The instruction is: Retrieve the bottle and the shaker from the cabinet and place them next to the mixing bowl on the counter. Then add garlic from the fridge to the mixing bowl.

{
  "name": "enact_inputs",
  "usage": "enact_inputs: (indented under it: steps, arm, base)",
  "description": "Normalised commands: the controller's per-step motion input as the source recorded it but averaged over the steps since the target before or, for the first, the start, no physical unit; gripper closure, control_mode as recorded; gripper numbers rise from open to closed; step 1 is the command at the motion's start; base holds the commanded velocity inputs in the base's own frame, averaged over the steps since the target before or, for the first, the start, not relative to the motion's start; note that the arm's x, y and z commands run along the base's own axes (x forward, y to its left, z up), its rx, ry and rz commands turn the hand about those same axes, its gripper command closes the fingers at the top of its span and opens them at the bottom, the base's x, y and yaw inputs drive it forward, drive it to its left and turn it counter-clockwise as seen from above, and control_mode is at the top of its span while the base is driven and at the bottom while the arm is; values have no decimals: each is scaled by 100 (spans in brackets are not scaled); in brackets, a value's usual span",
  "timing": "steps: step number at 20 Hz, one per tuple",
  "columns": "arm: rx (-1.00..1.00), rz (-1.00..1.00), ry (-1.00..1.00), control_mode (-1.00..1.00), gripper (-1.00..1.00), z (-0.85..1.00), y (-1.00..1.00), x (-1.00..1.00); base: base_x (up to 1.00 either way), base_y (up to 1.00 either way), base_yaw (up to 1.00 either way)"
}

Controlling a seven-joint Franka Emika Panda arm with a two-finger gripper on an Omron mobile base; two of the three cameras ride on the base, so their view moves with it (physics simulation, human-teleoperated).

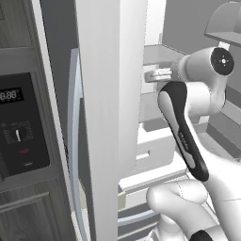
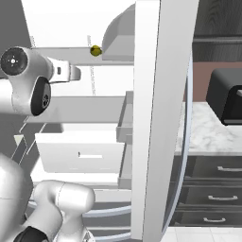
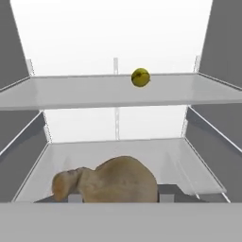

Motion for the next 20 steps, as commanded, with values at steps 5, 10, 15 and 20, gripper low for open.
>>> enact_inputs:
  steps: [5, 10, 15, 20]
  arm:
    - [0, -7, 19, -100, 100, 59, -4, -57]
    - [0, 0, 3, -100, 100, 17, -20, -58]
    - [1, 0, 0, -100, 100, -5, -2, -70]
    - [0, 0, 0, -100, 100, -31, 0, -62]
  base:
    - [0, 0, 0]
    - [0, 0, 0]
    - [0, 0, 0]
    - [0, 0, 0]
